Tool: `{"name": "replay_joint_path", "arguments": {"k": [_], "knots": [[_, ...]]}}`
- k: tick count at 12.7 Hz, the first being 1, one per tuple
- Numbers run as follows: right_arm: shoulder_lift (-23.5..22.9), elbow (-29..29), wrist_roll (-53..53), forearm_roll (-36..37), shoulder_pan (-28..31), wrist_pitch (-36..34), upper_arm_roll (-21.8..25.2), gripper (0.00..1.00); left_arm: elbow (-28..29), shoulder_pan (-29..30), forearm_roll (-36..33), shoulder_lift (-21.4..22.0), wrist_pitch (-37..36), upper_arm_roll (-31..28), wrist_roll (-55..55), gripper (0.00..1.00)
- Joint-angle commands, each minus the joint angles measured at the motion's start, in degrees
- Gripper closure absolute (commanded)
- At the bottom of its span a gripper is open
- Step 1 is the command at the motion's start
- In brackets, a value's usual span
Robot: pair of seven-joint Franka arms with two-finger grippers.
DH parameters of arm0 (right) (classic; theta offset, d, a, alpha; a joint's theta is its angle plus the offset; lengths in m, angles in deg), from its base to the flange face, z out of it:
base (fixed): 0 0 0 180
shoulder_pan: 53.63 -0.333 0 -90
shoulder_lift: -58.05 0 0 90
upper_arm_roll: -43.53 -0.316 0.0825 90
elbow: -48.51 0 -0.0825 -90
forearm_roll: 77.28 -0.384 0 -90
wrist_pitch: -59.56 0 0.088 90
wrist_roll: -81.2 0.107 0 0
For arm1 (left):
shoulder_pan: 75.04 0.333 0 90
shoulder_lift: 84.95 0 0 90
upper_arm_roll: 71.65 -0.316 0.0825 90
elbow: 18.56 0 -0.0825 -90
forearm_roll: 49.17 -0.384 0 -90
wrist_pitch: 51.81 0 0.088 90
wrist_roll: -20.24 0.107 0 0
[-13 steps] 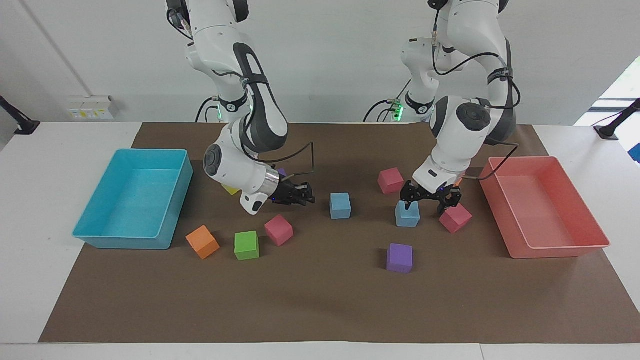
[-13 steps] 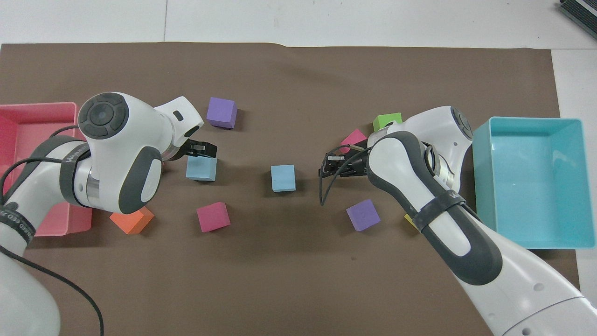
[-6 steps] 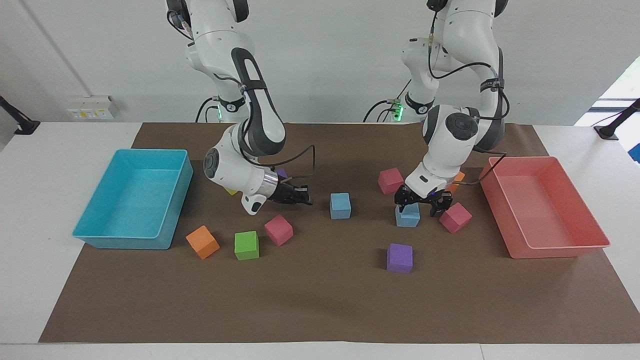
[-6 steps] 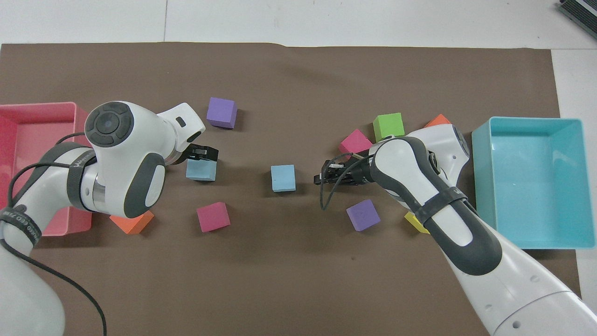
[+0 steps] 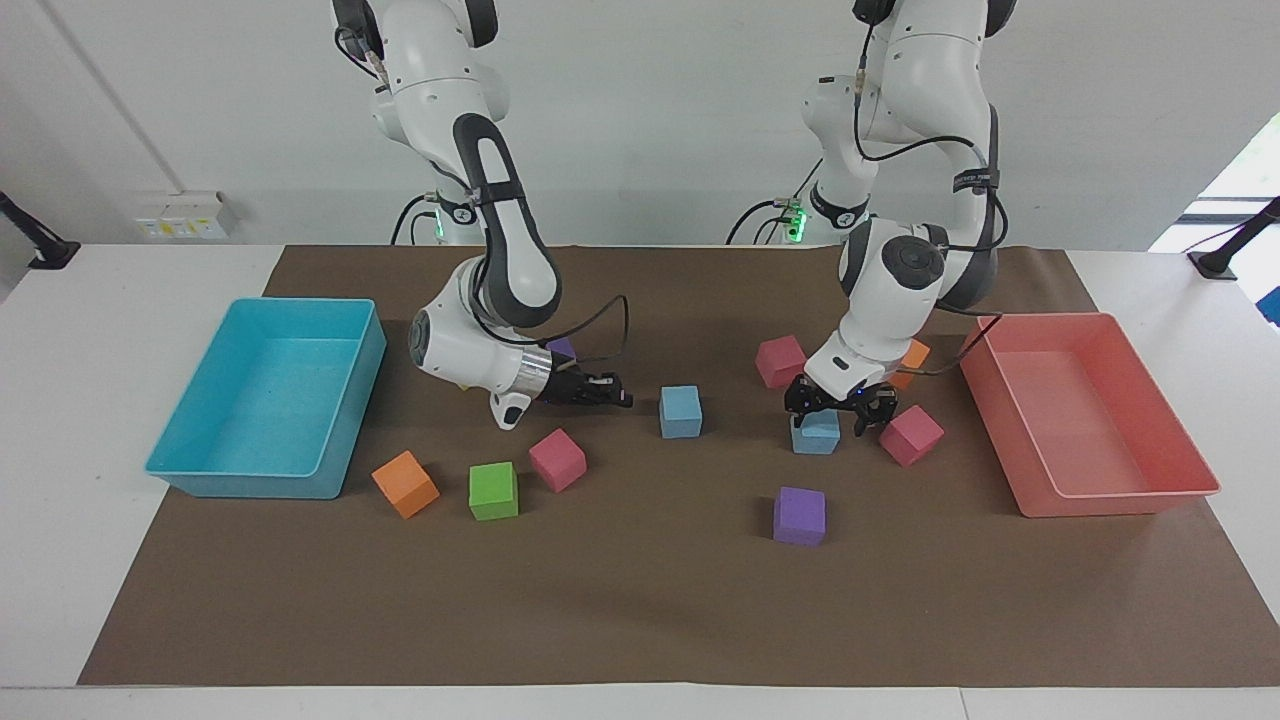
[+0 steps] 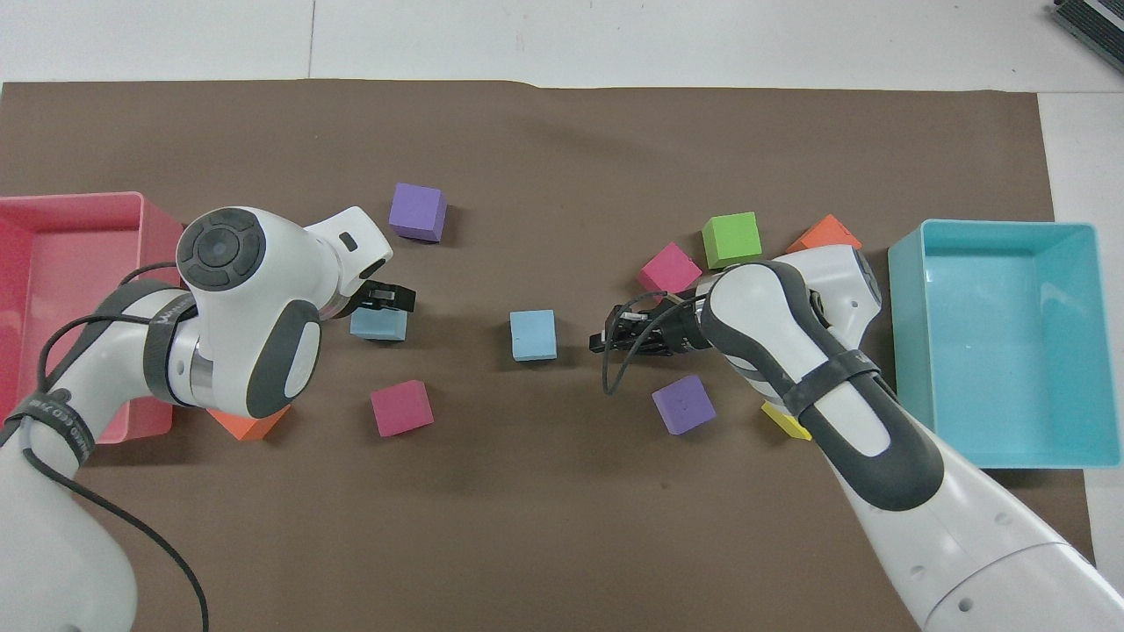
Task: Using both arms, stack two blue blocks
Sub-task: 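Grasp the other blue cube with the left gripper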
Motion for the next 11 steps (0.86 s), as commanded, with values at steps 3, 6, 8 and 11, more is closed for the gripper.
{"name": "replay_joint_path", "arguments": {"k": [3,6,8,11], "knots": [[0.4,1.0,-0.1,-3.9,0.2,2.7,-0.6,1.00,2.7,-1.2,0.1,-1.8,6.4,-0.9,-1.1,0.00],[0.4,1.0,1.8,-4.0,-0.2,3.5,-0.6,1.00,4.0,-1.7,0.1,-2.4,7.3,-0.9,-1.1,0.00],[0.4,1.0,1.9,-4.0,-0.9,4.3,-0.6,1.00,4.0,-1.8,0.1,-2.4,6.9,-0.9,-1.1,0.00],[0.4,1.0,1.9,-4.0,-0.9,4.5,-0.6,1.00,4.0,-3.3,0.1,-2.2,6.4,-1.1,-4.4,0.00]]}}
